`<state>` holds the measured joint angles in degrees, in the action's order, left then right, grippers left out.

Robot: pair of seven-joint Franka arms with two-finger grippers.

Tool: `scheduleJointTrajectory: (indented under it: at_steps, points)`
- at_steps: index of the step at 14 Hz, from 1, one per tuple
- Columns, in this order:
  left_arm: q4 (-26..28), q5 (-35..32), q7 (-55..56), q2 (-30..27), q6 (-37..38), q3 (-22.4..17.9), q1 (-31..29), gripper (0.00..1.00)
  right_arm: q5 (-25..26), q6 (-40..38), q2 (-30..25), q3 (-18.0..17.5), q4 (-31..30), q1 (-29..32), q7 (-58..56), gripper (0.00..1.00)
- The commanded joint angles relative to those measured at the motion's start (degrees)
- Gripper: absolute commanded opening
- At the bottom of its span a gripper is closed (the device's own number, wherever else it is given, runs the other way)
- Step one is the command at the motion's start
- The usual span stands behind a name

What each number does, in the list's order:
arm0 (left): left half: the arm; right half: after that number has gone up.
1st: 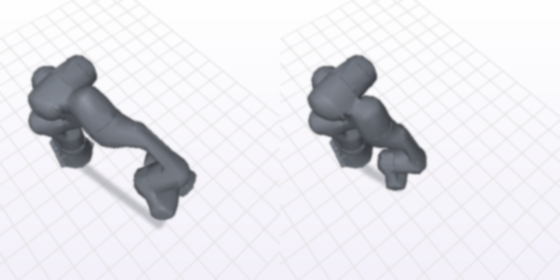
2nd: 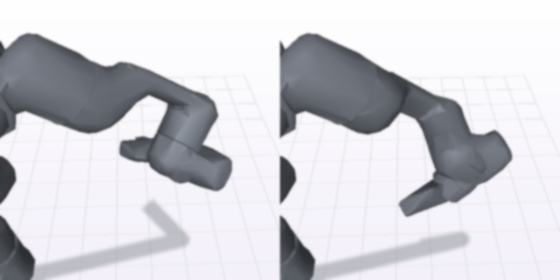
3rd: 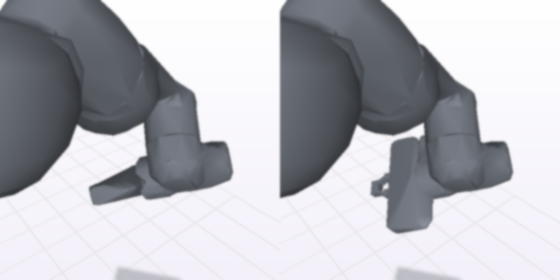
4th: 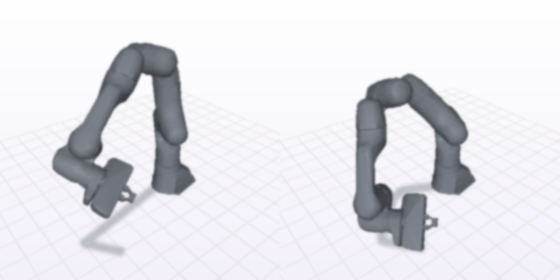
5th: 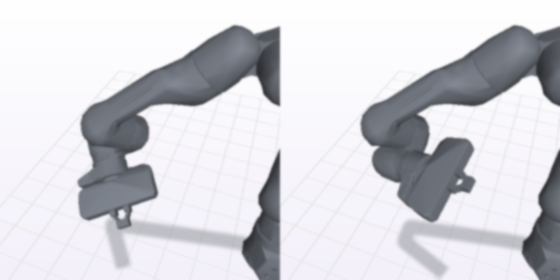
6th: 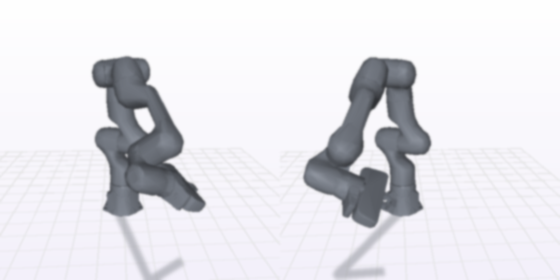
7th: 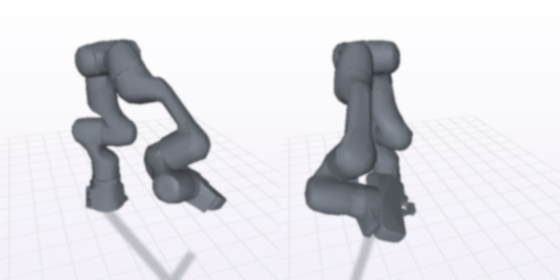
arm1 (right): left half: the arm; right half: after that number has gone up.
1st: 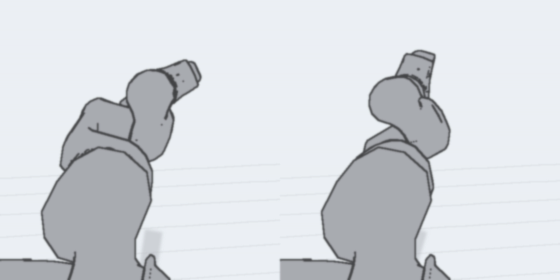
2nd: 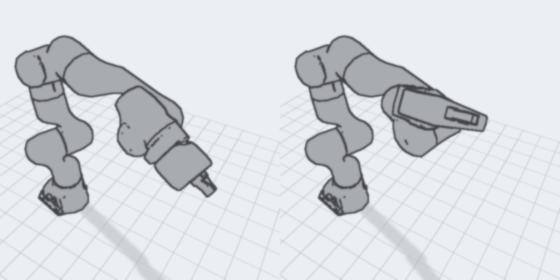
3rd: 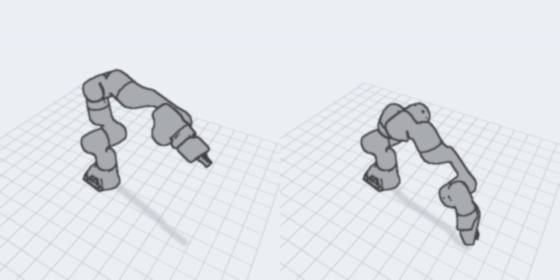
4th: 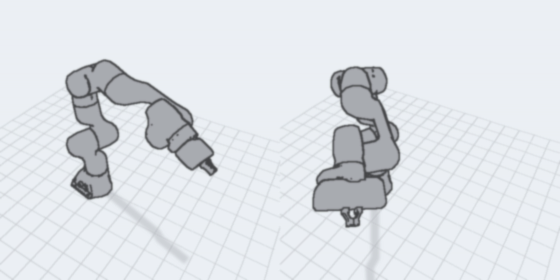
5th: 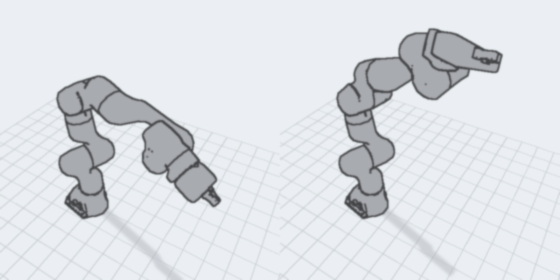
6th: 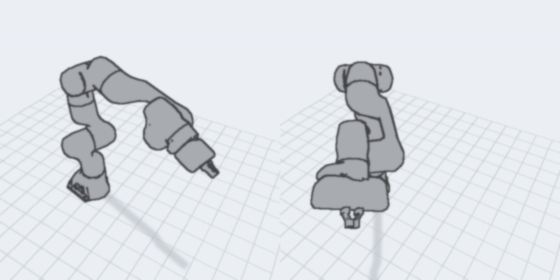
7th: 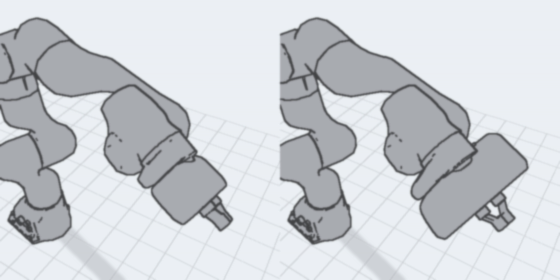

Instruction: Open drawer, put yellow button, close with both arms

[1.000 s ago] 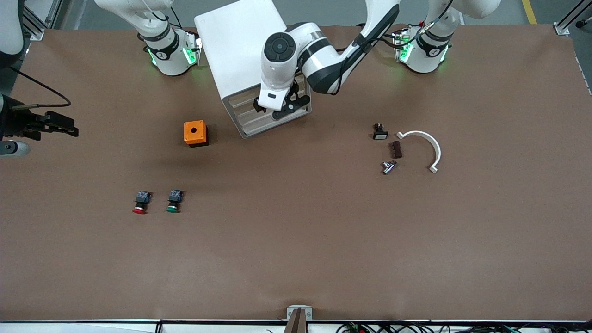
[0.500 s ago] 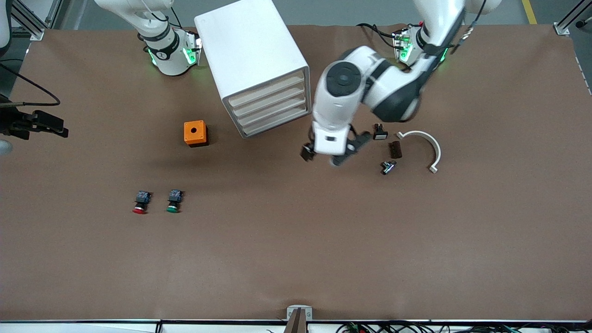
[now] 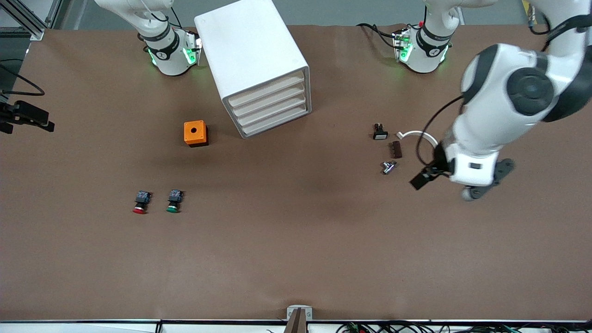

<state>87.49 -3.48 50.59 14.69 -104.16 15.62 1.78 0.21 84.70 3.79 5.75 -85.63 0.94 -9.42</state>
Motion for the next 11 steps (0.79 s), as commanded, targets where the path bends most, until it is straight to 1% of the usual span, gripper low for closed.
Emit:
scheduleJointTrajectory:
  at_steps: [1,2,3,4,6,8,10,11]
  points:
    - [0.9,-0.7,-8.8,-4.1,3.8,0.9,-4.6,1.0,-0.1,-0.6,-0.8,-1.0,0.9,-1.6,0.9,1.0]
    - [1.4,-0.3,-12.3,-5.6,4.2,0.7,-6.1,1.0,-0.1,-0.5,-1.3,-1.0,0.2,-1.6,0.9,1.0]
    - [2.0,-0.4,-15.1,-7.3,5.4,-0.5,-6.2,1.0,-0.2,-0.2,-2.3,-0.9,-0.8,-1.6,0.9,1.0]
    - [2.3,-0.4,-17.6,-8.8,7.8,-2.2,-5.9,1.0,-0.2,-0.2,-3.3,-0.9,-1.5,-1.6,0.8,1.0]
    - [2.5,-0.2,-25.6,-11.4,12.6,-4.4,-5.7,1.0,-0.2,0.1,-5.6,-0.9,-3.3,-1.6,0.8,1.0]
    - [4.1,0.1,-31.2,-14.7,13.5,-7.3,-4.1,1.0,-0.2,3.2,-8.4,-0.8,-6.5,-1.6,0.6,1.0]
    - [6.7,0.2,-37.1,-18.0,13.7,-8.2,-4.1,1.0,-0.2,3.9,-9.7,-0.6,-8.6,-1.3,-0.2,1.0]
    - [7.9,0.3,-39.6,-19.6,13.8,-9.9,-3.5,1.0,-0.2,4.1,-10.4,-0.5,-9.5,-1.1,-0.2,1.0]
